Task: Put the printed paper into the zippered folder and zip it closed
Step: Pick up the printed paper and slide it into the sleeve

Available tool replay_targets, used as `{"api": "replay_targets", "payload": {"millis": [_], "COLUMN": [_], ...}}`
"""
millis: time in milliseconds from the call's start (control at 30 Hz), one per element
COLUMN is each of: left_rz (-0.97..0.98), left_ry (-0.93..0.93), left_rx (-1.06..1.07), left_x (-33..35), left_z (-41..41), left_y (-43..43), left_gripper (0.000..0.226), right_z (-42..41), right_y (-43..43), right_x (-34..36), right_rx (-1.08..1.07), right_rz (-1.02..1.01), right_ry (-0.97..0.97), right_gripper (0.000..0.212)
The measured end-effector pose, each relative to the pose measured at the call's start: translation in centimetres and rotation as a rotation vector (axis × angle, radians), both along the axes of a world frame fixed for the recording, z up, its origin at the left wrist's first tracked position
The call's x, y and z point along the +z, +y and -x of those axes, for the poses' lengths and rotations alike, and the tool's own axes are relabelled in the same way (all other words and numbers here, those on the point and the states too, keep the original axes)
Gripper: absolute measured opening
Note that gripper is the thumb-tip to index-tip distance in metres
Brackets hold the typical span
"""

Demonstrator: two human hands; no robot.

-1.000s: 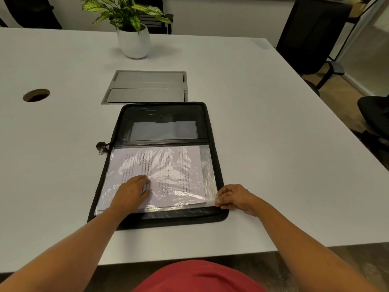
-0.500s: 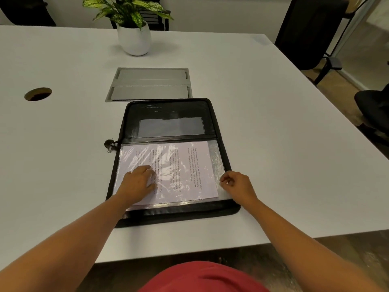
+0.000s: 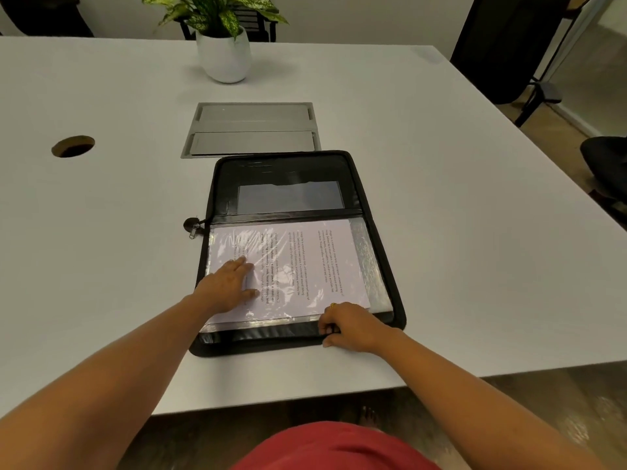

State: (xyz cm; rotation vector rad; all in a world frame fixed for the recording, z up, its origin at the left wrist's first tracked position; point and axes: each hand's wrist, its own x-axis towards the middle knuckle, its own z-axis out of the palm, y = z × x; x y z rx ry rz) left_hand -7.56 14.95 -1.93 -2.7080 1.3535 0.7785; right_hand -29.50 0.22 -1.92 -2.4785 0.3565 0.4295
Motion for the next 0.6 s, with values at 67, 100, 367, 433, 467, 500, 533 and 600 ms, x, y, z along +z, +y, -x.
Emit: {"api": "replay_targets", "payload": {"millis": [67,100,367,433,467,500,533,600], "left_rz": [-0.006,-0.01,-0.02,-0.016,-0.015,-0.014,-0.012,-0.011], "left_ry": [0.004,0.004,-0.042,-0.059,-0.066,-0.073,-0.08,-0.104], "left_rx": [0.003,0.003,-0.034,-0.037,-0.035,-0.031,-0.026,-0.024], "left_x": [0.2,0.3,0.7,0.8,0.8,0.8,0.9,1.0], "left_z": [0.1,0.1,-0.1,0.0,0.0,0.1,0.3,0.6], "left_y": [0.0,0.0,-0.7,-1.2,-1.4,-1.7,-2.1,-2.9], "left_gripper": [0.069,0.069,0.066,0.066,0.066,0.066,0.066,0.064], "right_z": [-0.4,-0.4,0.5,1.3,1.6,2.0,2.4,3.3], "right_y": [-0.2,-0.3,-3.5,-5.7,-6.9,-8.2,-9.3,-10.8], "right_x": [0.1,0.1,0.9,1.3,1.3,1.3,1.2,0.8], "right_rx": [-0.011,-0.02,0.011,0.02,0.009,-0.013,-0.035,-0.175], "right_rz": [-0.026,-0.039,0.02,0.113,0.166,0.233,0.318,0.493], "right_ry": [0.022,0.029,0.117,0.156,0.167,0.185,0.175,0.101], "right_gripper": [0.023,0.023,0.021,0.019,0.018,0.017,0.016,0.018]}}
